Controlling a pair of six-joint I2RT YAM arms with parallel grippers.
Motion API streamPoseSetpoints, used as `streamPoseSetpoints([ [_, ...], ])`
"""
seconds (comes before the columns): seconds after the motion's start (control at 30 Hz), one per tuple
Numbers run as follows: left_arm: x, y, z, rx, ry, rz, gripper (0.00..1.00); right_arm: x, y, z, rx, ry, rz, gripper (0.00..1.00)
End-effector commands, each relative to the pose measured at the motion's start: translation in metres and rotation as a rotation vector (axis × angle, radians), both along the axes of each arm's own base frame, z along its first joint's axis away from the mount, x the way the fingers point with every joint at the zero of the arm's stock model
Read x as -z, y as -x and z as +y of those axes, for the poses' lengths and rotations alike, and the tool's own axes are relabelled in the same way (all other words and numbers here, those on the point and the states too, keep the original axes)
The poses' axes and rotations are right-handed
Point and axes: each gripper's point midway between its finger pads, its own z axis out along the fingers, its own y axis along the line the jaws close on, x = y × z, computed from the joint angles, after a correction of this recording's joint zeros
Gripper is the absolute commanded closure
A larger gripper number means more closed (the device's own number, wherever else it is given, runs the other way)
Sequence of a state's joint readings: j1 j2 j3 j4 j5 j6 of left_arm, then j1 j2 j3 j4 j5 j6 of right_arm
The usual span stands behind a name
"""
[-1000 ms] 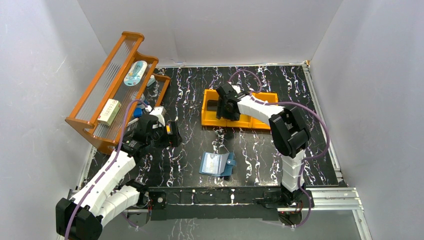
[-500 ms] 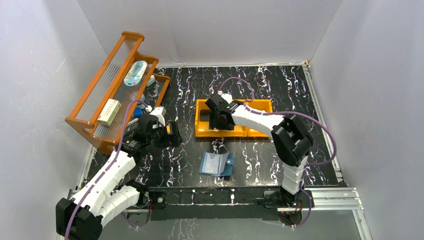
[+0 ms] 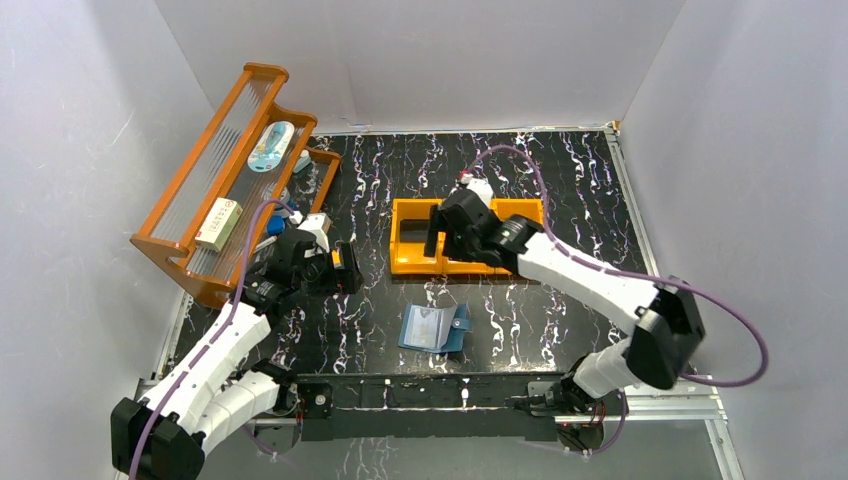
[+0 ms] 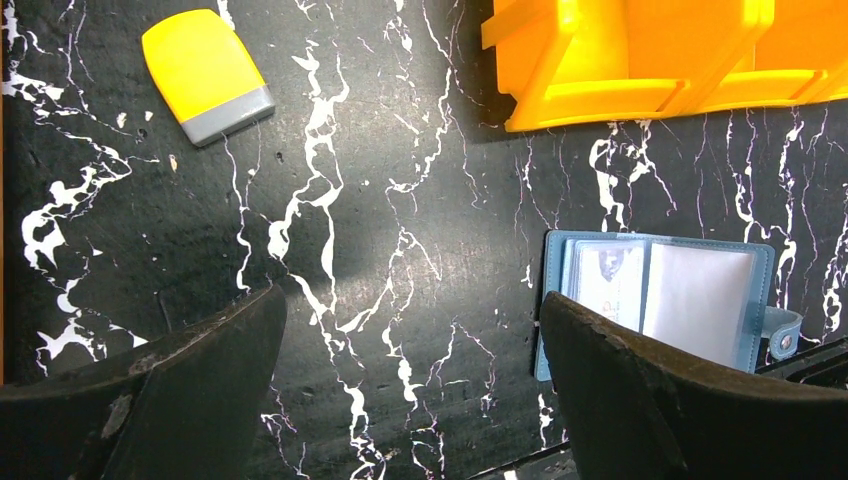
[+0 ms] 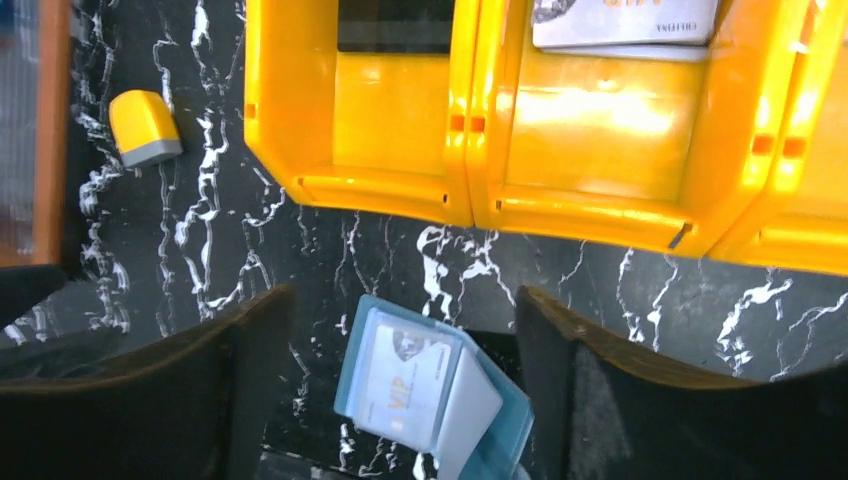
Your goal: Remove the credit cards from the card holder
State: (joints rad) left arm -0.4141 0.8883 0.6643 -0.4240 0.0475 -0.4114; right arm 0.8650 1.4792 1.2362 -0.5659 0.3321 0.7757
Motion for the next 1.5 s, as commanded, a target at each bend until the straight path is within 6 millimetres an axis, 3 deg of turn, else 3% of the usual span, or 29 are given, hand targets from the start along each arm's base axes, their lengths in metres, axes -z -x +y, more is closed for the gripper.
streamPoseSetpoints([
  [0.0,-0.008,-0.002,0.005,-0.018,-0.010,-0.031,0.02,-0.019,0.011,-0.003,0.105,-0.222,-0.017,0.02],
  [0.13,-0.007,-0.002,0.005,-0.018,-0.012,-0.025,0.02,-0.026,0.029,0.011,0.039,-0.427,0.000,0.12],
  [0.23,-0.007,-0.002,0.006,-0.020,-0.015,-0.025,0.02,-0.020,0.048,0.032,-0.027,-0.505,0.091,0.23],
  [0.37,-0.006,-0.002,0.006,-0.022,-0.016,-0.023,0.02,-0.006,0.071,0.065,-0.096,-0.419,0.134,0.33],
  [0.47,-0.006,-0.002,0.007,-0.024,-0.018,-0.023,0.02,0.020,0.081,0.074,-0.076,-0.270,0.162,0.41],
  [0.57,-0.006,-0.002,0.007,-0.025,-0.019,-0.022,0.02,0.055,0.094,0.068,-0.033,-0.108,0.212,0.44],
  [0.73,-0.005,-0.001,0.006,-0.022,-0.013,-0.018,0.02,0.092,0.113,0.044,0.027,0.008,0.271,0.41],
  [0.93,-0.004,-0.001,0.003,-0.012,-0.008,-0.008,0.02,0.109,0.119,0.018,0.053,0.086,0.278,0.36],
  [1.2,-0.004,0.001,-0.003,0.021,0.015,-0.001,0.02,0.134,0.128,-0.007,0.091,0.175,0.310,0.38],
  [1.4,-0.007,0.014,-0.031,0.153,0.131,0.045,0.07,0.141,0.134,-0.007,0.060,0.064,0.315,0.43],
  [1.47,-0.008,0.024,-0.046,0.217,0.207,0.072,0.10,0.147,0.140,-0.008,0.036,0.010,0.326,0.48],
])
